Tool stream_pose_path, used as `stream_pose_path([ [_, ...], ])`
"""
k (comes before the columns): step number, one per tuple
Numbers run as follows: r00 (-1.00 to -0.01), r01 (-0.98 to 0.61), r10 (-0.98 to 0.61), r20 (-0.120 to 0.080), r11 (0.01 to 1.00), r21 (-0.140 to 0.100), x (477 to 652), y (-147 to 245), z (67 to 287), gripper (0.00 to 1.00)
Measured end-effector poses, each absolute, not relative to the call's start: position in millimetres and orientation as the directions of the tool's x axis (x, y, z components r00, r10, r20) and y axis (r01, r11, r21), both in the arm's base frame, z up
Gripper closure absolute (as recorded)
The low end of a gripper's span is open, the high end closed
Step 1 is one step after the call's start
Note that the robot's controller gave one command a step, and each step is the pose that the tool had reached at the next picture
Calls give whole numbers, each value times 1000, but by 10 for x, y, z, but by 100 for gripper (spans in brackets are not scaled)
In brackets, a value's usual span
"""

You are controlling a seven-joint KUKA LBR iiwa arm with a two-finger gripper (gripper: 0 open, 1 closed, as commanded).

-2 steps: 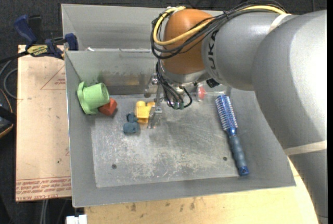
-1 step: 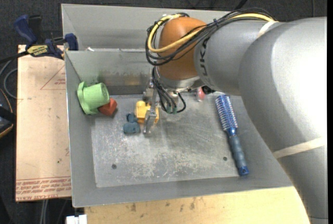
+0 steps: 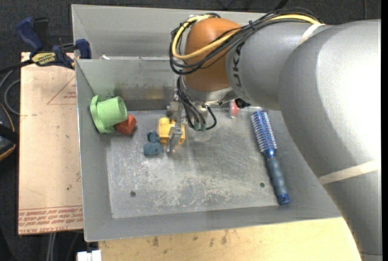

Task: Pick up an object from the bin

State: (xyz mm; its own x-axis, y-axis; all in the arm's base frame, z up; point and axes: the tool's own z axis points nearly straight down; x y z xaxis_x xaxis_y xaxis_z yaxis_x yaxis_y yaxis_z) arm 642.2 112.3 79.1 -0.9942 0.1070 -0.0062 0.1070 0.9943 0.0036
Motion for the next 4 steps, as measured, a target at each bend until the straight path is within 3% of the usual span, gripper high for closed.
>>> stream_pose_path([
  [1, -994, 108, 108, -10, 994, 5, 6437, 1125, 810, 100],
  [4, -994, 105, 105, -7, 994, 3, 6481, 1135, 1812, 100],
])
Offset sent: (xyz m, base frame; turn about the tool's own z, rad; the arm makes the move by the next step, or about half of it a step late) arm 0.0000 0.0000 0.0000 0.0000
